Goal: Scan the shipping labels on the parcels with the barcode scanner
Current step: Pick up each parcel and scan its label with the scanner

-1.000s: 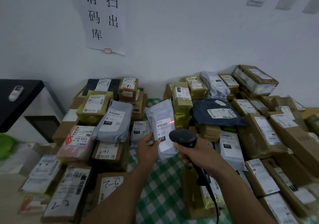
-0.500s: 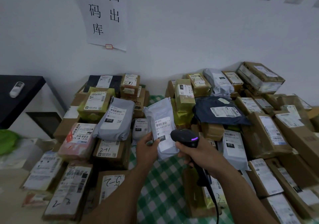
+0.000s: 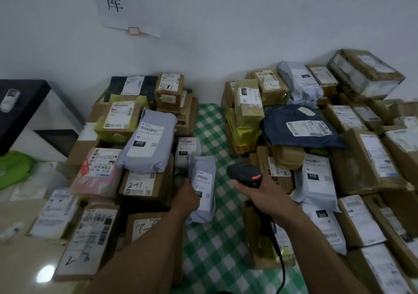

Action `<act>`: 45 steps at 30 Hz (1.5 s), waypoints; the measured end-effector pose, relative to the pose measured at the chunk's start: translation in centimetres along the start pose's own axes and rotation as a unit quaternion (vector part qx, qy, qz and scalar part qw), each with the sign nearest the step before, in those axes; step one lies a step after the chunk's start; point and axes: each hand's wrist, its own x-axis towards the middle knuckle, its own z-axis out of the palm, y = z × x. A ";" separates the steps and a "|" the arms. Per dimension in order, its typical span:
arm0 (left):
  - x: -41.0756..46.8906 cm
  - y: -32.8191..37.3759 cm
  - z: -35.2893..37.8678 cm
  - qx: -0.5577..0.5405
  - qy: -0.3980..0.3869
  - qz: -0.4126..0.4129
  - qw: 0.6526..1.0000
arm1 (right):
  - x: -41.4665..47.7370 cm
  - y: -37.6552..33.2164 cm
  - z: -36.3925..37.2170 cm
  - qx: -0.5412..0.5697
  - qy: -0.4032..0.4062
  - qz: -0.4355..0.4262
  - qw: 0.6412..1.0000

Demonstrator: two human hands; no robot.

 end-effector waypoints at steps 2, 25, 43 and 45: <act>0.4 0.2 0.6 0.035 -0.008 -0.020 0.999 | 0.5 0.2 0.1 0.010 0.003 0.007 1.000; 7.4 -1.6 7.5 0.103 0.036 0.019 0.994 | 3.5 1.6 -2.3 0.023 -0.009 0.057 0.998; -2.3 2.6 6.0 -0.056 0.076 0.188 0.978 | 0.0 3.6 -3.7 0.027 0.037 0.067 0.997; -2.6 5.8 5.0 -0.059 0.087 0.242 0.965 | -1.3 3.6 -5.2 0.037 0.064 0.064 0.995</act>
